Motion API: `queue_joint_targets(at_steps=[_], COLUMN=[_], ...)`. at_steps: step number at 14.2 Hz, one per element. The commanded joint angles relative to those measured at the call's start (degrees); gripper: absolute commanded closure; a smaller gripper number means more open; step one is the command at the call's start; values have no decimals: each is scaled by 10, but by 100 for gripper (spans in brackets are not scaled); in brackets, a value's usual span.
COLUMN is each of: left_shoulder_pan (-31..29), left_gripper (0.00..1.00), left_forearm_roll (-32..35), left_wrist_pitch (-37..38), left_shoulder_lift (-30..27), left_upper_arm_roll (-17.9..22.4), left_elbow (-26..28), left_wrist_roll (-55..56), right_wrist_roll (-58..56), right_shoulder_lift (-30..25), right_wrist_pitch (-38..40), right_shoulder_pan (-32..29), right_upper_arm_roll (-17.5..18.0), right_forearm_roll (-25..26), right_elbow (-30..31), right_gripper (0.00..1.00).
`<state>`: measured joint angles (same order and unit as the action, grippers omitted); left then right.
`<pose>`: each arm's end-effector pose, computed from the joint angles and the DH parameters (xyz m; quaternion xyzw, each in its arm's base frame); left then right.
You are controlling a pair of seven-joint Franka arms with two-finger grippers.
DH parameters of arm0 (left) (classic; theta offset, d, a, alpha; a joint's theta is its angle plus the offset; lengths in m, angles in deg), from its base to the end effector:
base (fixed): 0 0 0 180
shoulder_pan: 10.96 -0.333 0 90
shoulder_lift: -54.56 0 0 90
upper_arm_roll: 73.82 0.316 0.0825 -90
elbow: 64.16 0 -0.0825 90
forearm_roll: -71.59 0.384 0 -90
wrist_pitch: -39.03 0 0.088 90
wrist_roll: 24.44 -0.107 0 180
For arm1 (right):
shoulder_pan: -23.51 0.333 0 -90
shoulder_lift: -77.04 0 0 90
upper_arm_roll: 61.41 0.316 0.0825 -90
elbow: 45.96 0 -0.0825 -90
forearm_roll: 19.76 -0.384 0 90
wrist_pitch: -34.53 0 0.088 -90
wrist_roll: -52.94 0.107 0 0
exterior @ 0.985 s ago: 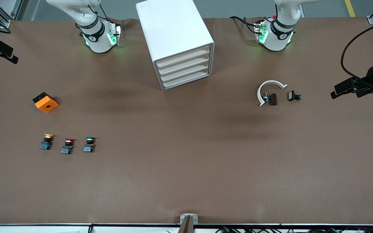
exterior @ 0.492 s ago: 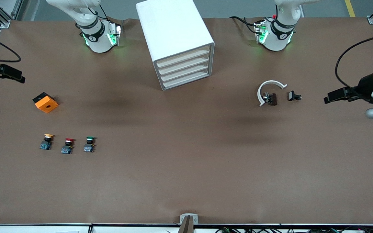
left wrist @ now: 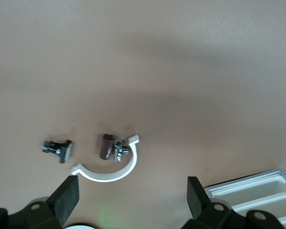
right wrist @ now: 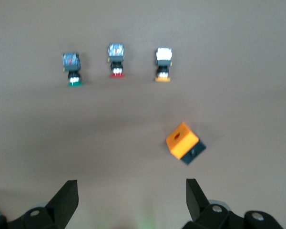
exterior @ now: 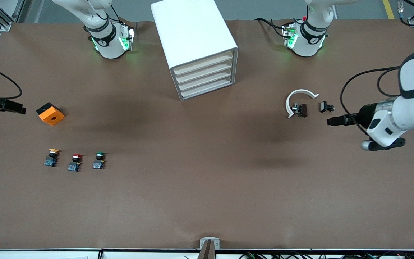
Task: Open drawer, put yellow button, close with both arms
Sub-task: 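Move the right gripper toward the buttons while the left gripper moves inward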
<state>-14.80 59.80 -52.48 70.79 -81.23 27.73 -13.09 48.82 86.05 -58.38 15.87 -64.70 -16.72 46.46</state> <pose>0.6103 -0.0522 0.4488 0.9790 0.0839 -0.1568 0.0998 0.5834 -0.1161 0.5184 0.9952 -0.0559 -0.0775 0.0209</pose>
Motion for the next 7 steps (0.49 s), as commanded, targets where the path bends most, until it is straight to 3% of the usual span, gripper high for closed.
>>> queue_joint_targets(at_steps=[1,7], left_shoulder_pan=[8,16], left_gripper=[0,0], left_forearm_roll=[-11,-28], left_wrist_pitch=[8,10], left_shoulder_lift=[18,38], left_upper_arm_roll=[-1,-15], left_elbow=[-14,-12], left_wrist_roll=[37,114], right_wrist_roll=[-4,-12], right_shoulder_lift=[25,136], right_wrist_pitch=[-92,-259], right_shoulder_pan=[-19,-62], right_upper_arm_roll=[7,7], right_forearm_roll=[3,-17], right_elbow=[38,68], right_gripper=[0,0])
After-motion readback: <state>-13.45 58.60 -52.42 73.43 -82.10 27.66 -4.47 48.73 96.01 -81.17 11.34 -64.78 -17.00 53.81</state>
